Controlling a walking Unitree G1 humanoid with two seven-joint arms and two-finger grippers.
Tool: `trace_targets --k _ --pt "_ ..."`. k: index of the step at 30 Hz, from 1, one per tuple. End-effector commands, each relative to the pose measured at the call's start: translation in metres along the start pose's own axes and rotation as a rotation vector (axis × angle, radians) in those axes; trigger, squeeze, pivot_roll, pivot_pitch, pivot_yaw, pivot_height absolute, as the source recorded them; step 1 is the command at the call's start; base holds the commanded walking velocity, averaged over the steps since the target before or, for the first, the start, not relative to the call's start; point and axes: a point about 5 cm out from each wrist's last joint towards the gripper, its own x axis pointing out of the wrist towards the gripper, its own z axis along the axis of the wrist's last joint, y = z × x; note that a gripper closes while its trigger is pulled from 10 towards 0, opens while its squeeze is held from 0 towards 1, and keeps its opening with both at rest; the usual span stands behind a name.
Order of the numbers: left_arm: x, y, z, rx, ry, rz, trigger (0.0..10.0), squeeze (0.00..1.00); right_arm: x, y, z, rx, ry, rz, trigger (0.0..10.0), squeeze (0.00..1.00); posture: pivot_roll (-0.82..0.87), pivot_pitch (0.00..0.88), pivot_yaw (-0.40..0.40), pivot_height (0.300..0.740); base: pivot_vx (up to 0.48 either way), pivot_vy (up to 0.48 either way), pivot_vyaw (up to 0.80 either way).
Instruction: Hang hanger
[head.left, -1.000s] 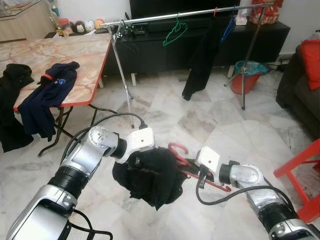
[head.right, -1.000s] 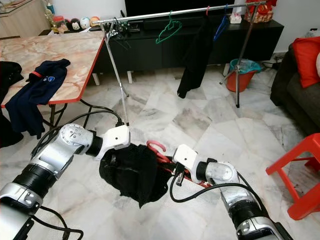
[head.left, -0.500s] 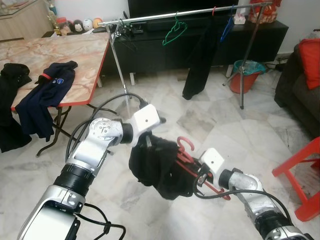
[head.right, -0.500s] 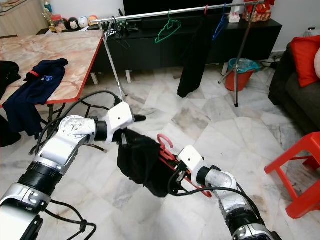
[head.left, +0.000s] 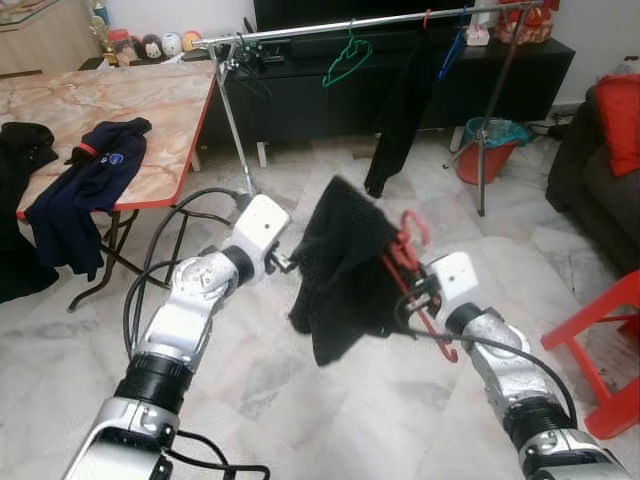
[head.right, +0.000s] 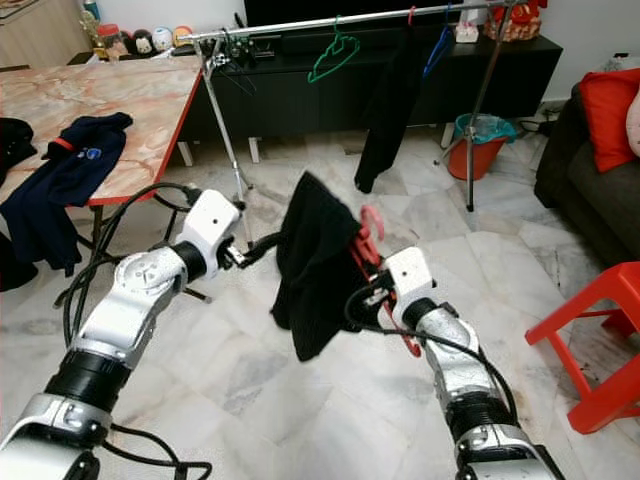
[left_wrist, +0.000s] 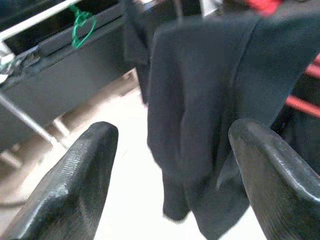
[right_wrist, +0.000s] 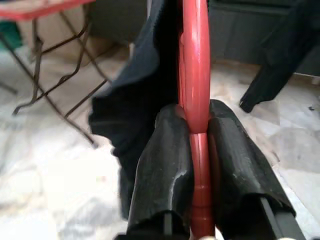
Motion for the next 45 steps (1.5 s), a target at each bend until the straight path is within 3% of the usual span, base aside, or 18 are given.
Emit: trace_targets --k 1,6,15,16,35,36,37,38,44,45 --pt "-0.002 0.001 -0.008 0.016 0.024 0.035 10.0 0.00 0.011 0.000 0.028 -0.013 -0.121 -0.014 0.0 0.00 0.07 0.000 0.002 0.740 0.000 0.000 0.00" --pt "0.001 -0.004 -0.013 0.011 0.013 0.090 10.0 0.00 0.018 0.012 0.043 0.033 -0.178 0.019 0.0 0.00 0.07 0.000 0.005 0.740 0.000 0.000 0.00" --pt "0.007 -0.012 -0.012 0.002 -0.014 0.114 10.0 0.00 0.021 0.019 0.051 0.024 -0.194 0.065 0.0 0.00 0.07 0.000 -0.007 0.740 0.000 0.000 0.00" --pt "0.007 -0.014 -0.012 -0.011 -0.017 0.119 10.0 1.00 0.021 0.019 0.053 0.029 -0.195 0.082 0.0 0.00 0.07 0.000 -0.011 0.740 0.000 0.000 0.00" --pt "0.013 -0.029 -0.013 0.043 -0.032 0.110 10.0 1.00 0.025 0.032 0.059 0.064 -0.111 0.292 0.0 0.00 0.09 0.000 -0.055 0.740 0.000 0.000 0.00" --pt "0.013 -0.030 -0.013 0.053 -0.031 0.114 10.0 0.28 0.025 0.034 0.060 0.060 -0.114 0.311 0.0 0.00 0.09 0.000 -0.057 0.740 0.000 0.000 0.00" --pt "0.013 -0.030 -0.013 0.053 -0.031 0.114 10.0 0.28 0.025 0.034 0.060 0.060 -0.114 0.311 0.0 0.00 0.09 0.000 -0.057 0.740 0.000 0.000 0.00" --pt "0.014 -0.030 -0.013 0.053 -0.030 0.117 10.0 0.00 0.025 0.034 0.061 0.060 -0.115 0.316 0.0 0.00 0.09 0.000 -0.059 0.740 0.000 0.000 0.00" --pt "0.015 -0.031 -0.012 0.047 -0.034 0.096 10.0 0.00 0.025 0.034 0.062 0.061 -0.113 0.330 0.0 0.00 0.09 0.000 -0.062 0.740 0.000 0.000 0.00" --pt "0.014 -0.034 -0.011 0.044 -0.043 0.054 10.0 0.00 0.026 0.034 0.062 0.059 -0.106 0.333 0.0 0.00 0.09 0.000 -0.066 0.740 0.000 0.000 0.00"
